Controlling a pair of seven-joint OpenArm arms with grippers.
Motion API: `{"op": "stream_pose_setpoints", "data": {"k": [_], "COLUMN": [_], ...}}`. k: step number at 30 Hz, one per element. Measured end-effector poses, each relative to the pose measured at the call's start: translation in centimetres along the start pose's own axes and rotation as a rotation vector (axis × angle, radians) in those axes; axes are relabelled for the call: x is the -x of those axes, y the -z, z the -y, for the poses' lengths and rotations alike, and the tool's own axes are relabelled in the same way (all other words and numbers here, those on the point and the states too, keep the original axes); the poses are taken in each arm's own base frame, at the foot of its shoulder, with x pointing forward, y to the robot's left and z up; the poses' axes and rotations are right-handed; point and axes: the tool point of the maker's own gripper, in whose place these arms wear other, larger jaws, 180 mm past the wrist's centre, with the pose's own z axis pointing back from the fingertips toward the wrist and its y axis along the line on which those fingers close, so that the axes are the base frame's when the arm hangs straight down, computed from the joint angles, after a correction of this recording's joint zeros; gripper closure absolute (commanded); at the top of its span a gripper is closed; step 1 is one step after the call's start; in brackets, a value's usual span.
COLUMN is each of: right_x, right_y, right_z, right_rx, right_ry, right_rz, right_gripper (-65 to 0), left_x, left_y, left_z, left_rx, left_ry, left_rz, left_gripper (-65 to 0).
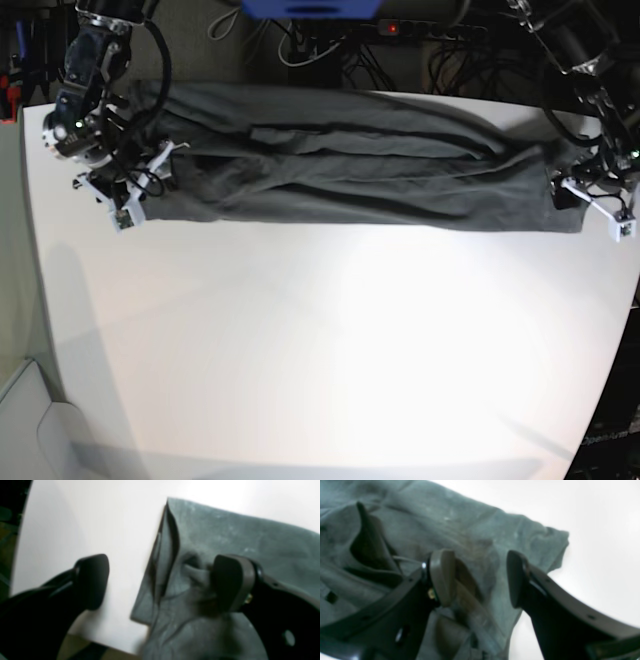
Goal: Layout the t-shirt on the table in an organized manner, then fold the t-shirt properly
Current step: 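Hold both strip ends with both grippers and straighten the strip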
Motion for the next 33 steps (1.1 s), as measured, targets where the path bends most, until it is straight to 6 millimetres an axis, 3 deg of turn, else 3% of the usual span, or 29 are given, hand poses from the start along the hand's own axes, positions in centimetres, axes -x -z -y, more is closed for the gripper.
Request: {"op": "stream_pose_setpoints", "data": {"k": [4, 15, 16, 22, 24, 30, 33], "right_x": [0.0, 0.0, 0.0, 0.0, 0.0, 0.0, 0.0], "right_y": [0.0, 0.0, 0.0, 0.0, 0.0, 0.0, 0.0], "right_z": [0.0, -0.1, -0.1, -0.1, 0.0, 0.0, 0.0], "right_rx": [-0.001, -0.002, -0.002, -0.002, 0.000, 0.000, -0.001], "right_ry": [0.000, -0.001, -0.001, -0.001, 0.001, 0.001, 0.001], "right_rz": [0.000, 0.000, 0.001, 0.002, 0.000, 0.000, 0.001], "right_gripper": [-34.0, -34.0, -34.0, -34.0, -34.0, -34.0, -34.0], "left_x": [1.0, 1.0, 0.7, 0.3, 0.2, 0.0, -1.2], "left_y": [0.9, 1.6, 1.7, 2.1, 2.1, 1.6, -0.5], "left_z": [0.1, 0.7, 1.2, 3.3, 3.3, 3.0, 2.6], "left_rx": [0.015, 0.045, 0.051, 0.107, 0.109, 0.085, 0.032], "left_ry": [-0.022, -0.028, -0.006, 0.022, 0.025, 0.035, 0.097], "left_rz": [0.004, 0.018, 0.022, 0.032, 0.034, 0.024, 0.040], "left_gripper": [-65.0, -65.0, -62.4, -11.9, -1.5, -0.4, -0.4]}}
